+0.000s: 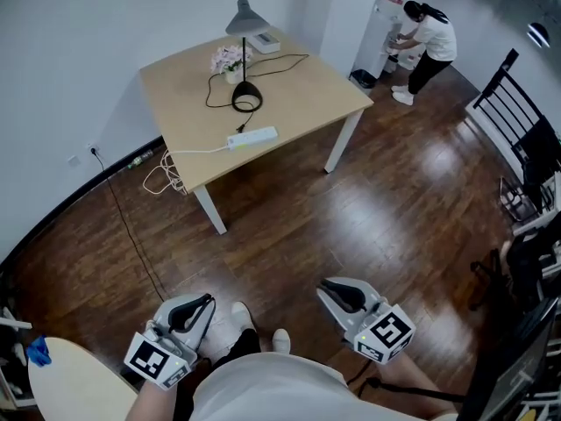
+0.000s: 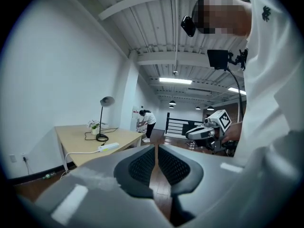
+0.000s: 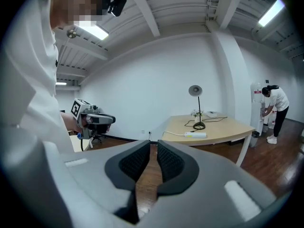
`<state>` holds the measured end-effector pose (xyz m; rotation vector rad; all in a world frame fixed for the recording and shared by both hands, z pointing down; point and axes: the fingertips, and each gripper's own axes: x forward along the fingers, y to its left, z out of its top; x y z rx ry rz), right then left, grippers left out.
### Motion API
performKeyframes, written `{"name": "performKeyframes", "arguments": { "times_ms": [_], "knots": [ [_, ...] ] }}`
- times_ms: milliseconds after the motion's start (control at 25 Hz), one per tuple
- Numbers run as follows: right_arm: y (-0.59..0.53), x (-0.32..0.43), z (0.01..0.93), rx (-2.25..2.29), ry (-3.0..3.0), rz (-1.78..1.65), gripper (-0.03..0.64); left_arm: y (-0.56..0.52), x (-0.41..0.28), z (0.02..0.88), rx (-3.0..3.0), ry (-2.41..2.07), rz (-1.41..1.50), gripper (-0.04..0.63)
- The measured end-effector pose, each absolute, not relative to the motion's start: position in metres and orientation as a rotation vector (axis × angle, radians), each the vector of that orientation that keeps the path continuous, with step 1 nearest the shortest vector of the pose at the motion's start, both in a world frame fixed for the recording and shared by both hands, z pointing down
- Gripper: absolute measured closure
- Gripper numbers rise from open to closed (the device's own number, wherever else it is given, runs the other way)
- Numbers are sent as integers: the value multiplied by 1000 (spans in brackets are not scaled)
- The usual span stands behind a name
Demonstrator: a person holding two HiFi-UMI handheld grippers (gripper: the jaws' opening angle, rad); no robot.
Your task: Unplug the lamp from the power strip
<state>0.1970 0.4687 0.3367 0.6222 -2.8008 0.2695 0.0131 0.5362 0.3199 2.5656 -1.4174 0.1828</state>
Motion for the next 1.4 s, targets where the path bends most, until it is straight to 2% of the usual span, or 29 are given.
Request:
{"name": "performKeyframes", "arguments": {
  "times_ms": [200,560,1400],
  "knots": [
    [503,226,334,608,-2819,261,574,567,44,313,2572,-1402,170,569],
    [531,241,315,555,-2856,200,522,595,74,311,2597,-1406,198,569],
    [562,242,288,490,-2913,112,518,617,80,316,2568,-1453,201,568]
  ]
}}
